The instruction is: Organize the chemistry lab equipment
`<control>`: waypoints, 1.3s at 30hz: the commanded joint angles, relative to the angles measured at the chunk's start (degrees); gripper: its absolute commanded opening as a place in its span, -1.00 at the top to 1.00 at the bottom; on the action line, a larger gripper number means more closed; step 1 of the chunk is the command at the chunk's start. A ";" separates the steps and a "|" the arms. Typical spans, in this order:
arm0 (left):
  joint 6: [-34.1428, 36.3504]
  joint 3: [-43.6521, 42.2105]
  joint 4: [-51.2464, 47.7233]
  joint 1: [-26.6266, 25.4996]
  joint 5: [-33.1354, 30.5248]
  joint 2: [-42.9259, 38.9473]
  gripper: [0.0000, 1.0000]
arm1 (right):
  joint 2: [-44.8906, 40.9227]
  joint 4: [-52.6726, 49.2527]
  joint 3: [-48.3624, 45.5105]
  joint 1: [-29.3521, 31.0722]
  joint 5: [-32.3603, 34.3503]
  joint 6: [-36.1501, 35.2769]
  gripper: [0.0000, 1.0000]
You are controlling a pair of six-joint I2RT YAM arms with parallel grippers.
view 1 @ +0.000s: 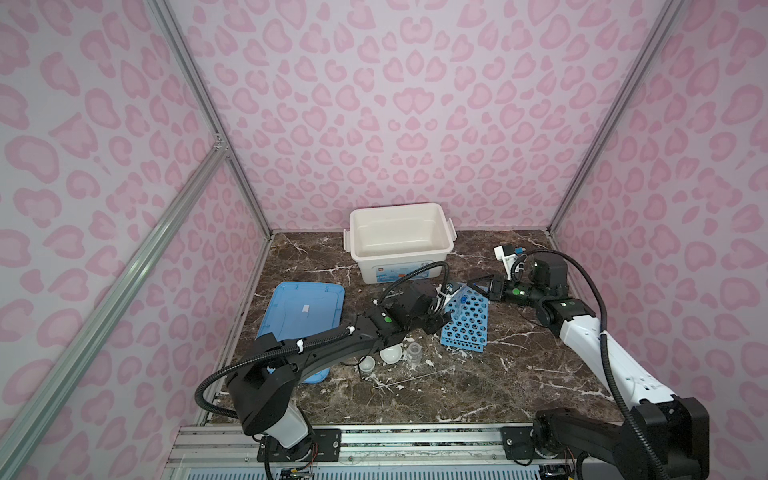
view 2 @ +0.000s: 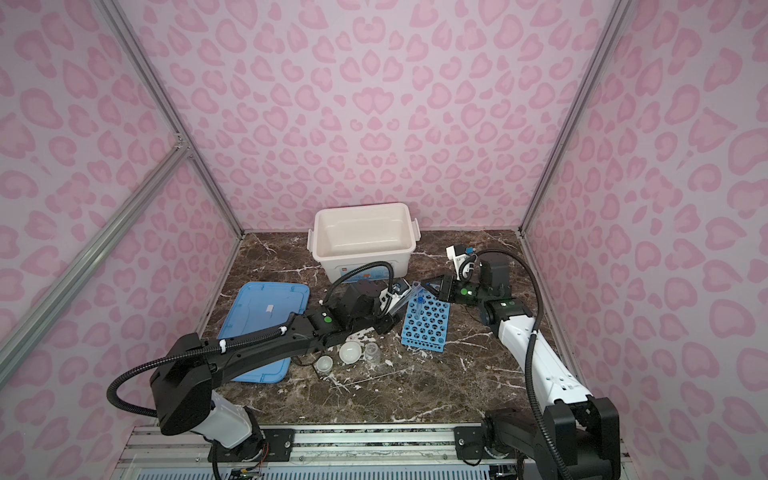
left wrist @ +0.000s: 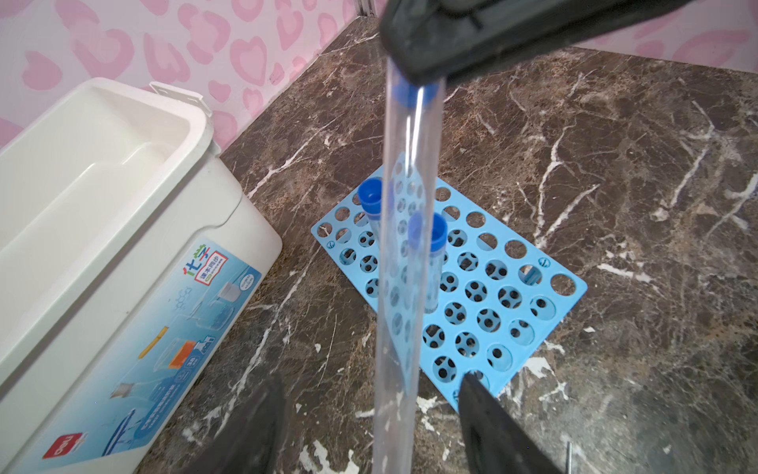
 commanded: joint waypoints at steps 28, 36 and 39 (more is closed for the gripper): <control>-20.39 -5.42 0.41 9.12 -7.28 -4.35 -0.98 | -15.18 -23.37 4.31 28.55 52.33 -16.39 0.75; -20.70 -4.70 -0.39 9.13 -6.41 -3.07 -0.98 | -14.44 -23.08 2.24 32.56 58.74 -16.22 0.75; -20.83 -4.68 -0.74 9.11 -6.50 -2.78 -0.98 | -14.22 -22.51 1.67 33.00 61.27 -15.52 0.75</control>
